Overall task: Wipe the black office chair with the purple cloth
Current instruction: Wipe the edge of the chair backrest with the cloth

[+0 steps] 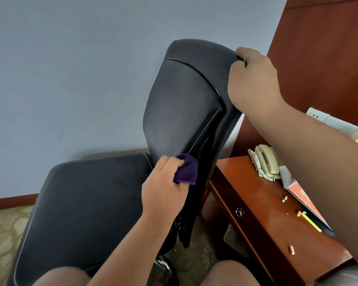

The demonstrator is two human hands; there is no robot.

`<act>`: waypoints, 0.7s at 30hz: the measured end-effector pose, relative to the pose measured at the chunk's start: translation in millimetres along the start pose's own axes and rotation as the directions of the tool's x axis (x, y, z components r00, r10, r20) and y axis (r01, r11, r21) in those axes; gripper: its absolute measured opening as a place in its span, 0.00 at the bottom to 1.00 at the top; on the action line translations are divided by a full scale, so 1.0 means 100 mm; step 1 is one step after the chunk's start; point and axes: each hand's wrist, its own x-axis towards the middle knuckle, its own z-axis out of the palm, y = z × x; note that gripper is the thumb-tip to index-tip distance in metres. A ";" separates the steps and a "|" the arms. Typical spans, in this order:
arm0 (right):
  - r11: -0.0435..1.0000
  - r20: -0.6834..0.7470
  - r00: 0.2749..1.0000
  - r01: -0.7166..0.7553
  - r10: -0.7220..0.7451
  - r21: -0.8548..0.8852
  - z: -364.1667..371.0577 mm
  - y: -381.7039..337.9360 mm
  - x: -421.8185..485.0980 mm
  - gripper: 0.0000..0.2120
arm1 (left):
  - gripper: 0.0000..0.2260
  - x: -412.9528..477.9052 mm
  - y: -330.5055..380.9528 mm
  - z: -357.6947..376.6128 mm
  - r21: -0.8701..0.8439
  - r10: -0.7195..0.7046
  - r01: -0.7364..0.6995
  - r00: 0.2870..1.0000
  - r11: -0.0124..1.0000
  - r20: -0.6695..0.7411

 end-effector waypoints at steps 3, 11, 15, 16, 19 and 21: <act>1.000 0.004 1.000 -0.009 0.009 -0.003 -0.01 -0.02 -0.02 0.11 | 0.11 -0.10 -0.10 -0.01 0.097 -0.055 0.050 0.997 0.994 0.047; 1.000 0.015 1.000 -0.020 0.020 0.003 -0.05 -0.08 -0.09 0.12 | 0.06 -0.17 -0.07 -0.12 0.143 -0.161 0.143 0.979 0.979 0.123; 1.000 -0.008 1.000 -0.008 0.008 -0.013 -0.04 -0.13 -0.15 0.11 | 0.08 -0.08 0.07 -0.16 0.049 -0.072 0.070 0.997 0.996 0.035; 1.000 -0.014 1.000 -0.008 0.008 -0.015 -0.04 -0.15 -0.16 0.11 | 0.08 -0.04 0.11 -0.17 0.027 -0.053 0.053 0.999 0.998 0.012; 1.000 -0.012 1.000 -0.014 0.014 -0.016 -0.04 -0.15 -0.17 0.12 | 0.09 0.03 0.17 -0.16 0.022 -0.016 0.016 1.000 1.000 -0.008; 1.000 -0.005 1.000 -0.009 0.009 -0.024 -0.05 -0.14 -0.17 0.12 | 0.09 0.01 0.12 -0.14 0.049 -0.008 0.007 1.000 0.999 0.014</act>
